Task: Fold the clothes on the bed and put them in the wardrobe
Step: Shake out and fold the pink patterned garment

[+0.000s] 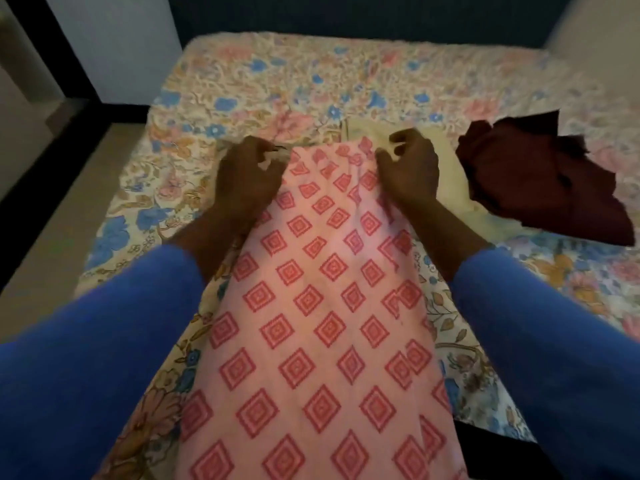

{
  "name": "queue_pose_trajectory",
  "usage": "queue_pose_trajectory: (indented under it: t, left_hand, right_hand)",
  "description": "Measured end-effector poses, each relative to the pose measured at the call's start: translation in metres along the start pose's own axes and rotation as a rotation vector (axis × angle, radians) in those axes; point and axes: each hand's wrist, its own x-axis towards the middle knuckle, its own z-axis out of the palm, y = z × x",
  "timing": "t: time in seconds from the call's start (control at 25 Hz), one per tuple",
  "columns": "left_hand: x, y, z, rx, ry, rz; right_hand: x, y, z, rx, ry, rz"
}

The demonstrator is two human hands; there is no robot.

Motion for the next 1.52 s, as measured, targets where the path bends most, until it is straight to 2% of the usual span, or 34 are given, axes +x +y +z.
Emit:
queue_pose_trajectory:
  t: [0.08, 0.2, 0.32, 0.44, 0.56, 0.64, 0.72, 0.84, 1.0, 1.08, 1.24, 1.32, 1.4, 1.52]
  left_hand:
    - [-0.072, -0.02, -0.018, 0.023, 0.075, 0.042]
    - [-0.17, -0.047, -0.051, -0.002, 0.006, -0.048]
    - [-0.22, -0.055, -0.073, -0.024, -0.034, -0.152]
    - [-0.246, -0.058, -0.085, -0.062, -0.117, -0.169]
    - [-0.241, -0.068, -0.092, -0.189, -0.198, -0.197]
    - [-0.237, -0.071, -0.098, -0.297, -0.252, -0.249]
    - [-0.237, -0.069, -0.104, -0.336, -0.331, -0.259]
    - [-0.238, -0.058, -0.111, -0.376, -0.446, -0.311]
    - [-0.227, -0.062, -0.108, -0.398, -0.416, -0.391]
    - [-0.225, -0.061, -0.104, -0.368, -0.392, -0.383]
    - [-0.225, -0.062, -0.097, -0.401, -0.389, -0.315]
    - [-0.223, -0.069, -0.088, -0.284, -0.309, -0.169]
    - [-0.22, -0.069, -0.079, -0.002, -0.167, -0.037]
    - [-0.219, -0.058, -0.065, 0.232, -0.007, 0.023]
  right_hand:
    - [-0.072, 0.013, -0.029, -0.088, 0.006, -0.016]
    - [-0.181, 0.032, -0.074, -0.177, -0.27, 0.148]
    - [-0.231, 0.037, -0.089, -0.197, -0.318, 0.198]
    - [-0.233, 0.04, -0.083, 0.045, -0.325, 0.312]
    - [-0.221, 0.039, -0.086, 0.415, -0.203, 0.61]
    - [-0.225, 0.031, -0.096, 0.452, -0.137, 0.652]
    - [-0.237, 0.025, -0.102, 0.317, -0.145, 0.571]
    - [-0.254, 0.019, -0.107, 0.167, -0.246, 0.503]
    - [-0.253, 0.025, -0.118, 0.252, -0.165, 0.54]
    - [-0.255, 0.03, -0.12, 0.184, -0.202, 0.5]
    - [-0.252, 0.045, -0.118, 0.198, -0.214, 0.516]
    - [-0.251, 0.057, -0.114, 0.109, -0.21, 0.422]
    - [-0.255, 0.067, -0.108, -0.042, -0.194, 0.25]
    - [-0.259, 0.079, -0.098, -0.084, -0.136, 0.102]
